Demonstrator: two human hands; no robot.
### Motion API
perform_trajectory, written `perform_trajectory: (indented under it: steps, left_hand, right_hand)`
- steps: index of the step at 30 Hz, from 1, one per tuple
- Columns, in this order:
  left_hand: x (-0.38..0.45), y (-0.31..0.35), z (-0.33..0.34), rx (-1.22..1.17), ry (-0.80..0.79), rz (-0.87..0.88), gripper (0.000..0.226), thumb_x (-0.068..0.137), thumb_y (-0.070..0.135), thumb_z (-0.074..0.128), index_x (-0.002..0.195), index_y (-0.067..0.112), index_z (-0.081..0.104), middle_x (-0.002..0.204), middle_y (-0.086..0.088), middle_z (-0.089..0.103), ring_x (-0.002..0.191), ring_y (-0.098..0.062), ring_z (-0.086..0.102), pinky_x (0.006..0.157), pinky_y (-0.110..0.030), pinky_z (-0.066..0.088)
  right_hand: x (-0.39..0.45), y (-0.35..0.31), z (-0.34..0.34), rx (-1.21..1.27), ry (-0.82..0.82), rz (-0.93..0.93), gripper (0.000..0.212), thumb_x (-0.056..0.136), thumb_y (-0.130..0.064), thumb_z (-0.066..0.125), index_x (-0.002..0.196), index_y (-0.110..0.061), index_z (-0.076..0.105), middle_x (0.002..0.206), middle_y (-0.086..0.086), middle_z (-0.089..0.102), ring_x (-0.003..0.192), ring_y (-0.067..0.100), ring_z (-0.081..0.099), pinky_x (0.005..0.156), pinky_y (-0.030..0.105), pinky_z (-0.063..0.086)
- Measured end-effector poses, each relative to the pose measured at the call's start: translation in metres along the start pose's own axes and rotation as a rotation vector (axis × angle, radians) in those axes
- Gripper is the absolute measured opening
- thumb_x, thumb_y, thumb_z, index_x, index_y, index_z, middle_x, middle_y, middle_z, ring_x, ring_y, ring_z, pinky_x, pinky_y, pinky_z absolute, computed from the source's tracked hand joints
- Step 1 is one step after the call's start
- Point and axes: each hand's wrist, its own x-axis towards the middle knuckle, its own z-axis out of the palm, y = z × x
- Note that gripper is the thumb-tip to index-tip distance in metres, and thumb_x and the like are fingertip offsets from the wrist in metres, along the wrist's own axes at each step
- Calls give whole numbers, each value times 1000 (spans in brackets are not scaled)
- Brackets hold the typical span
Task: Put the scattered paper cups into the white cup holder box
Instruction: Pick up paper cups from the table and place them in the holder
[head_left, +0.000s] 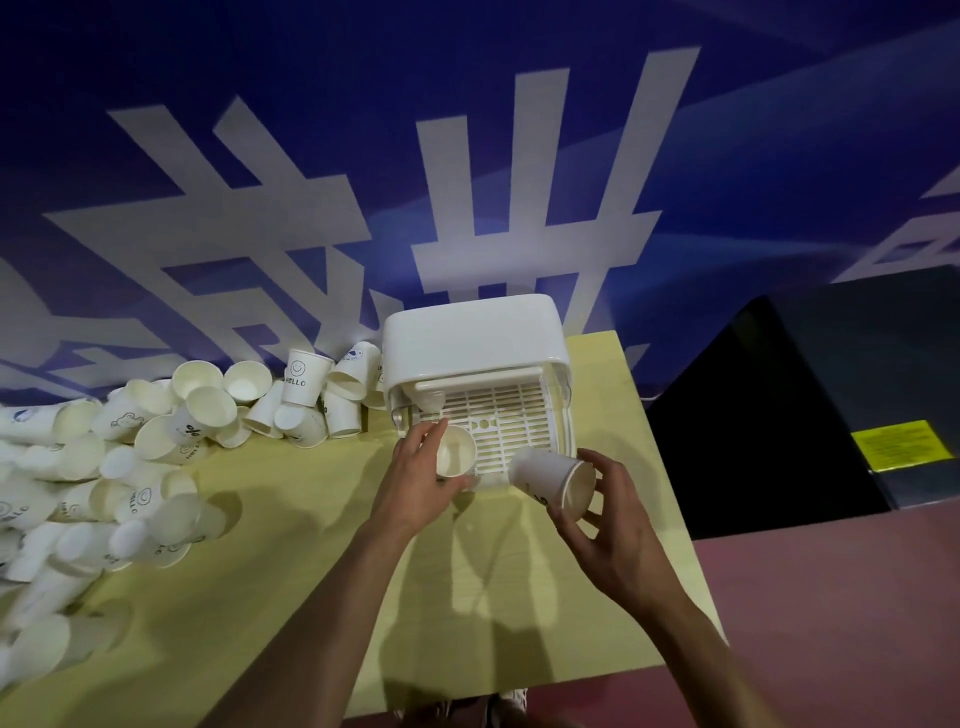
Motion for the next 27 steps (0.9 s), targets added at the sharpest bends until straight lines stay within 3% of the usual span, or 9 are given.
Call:
perform_trajectory:
  steps: [10,17,22,27]
  left_hand:
    - [-3,-7,5,-61,28,-25,92,82,39,81,157,29,28,152,5,36,136,-20,41,109,-39,43]
    - [-62,-17,-17,-150,151,-50,69,90,36,72,150,32,38,140,11,39,128,-13,47,103,-37,49]
    - [-94,-31,-28,-196,221,-92,50,95,38,66,142,33,47,136,15,42,125,-8,47,105,-37,47]
    - [-117,-46,-40,-237,264,-145,51,95,38,66,142,38,46,136,20,43,126,-5,47,106,-31,45]
  right_hand:
    - [51,-21,29,-81,-139,-193,64,95,-41,72,150,-26,41,141,-7,42,124,10,54,95,37,58]
    - [85,-32,67,-222,-237,-252,67,94,-38,72,152,-26,41,142,0,43,123,17,52,99,27,46]
    - [96,-24,94,-368,-270,-348,72,90,-33,77,152,-21,44,140,8,49,122,29,55,97,40,53]
    - [108,-23,123,-567,-389,-298,73,89,-43,75,152,-21,47,144,8,52,124,35,50,99,48,51]
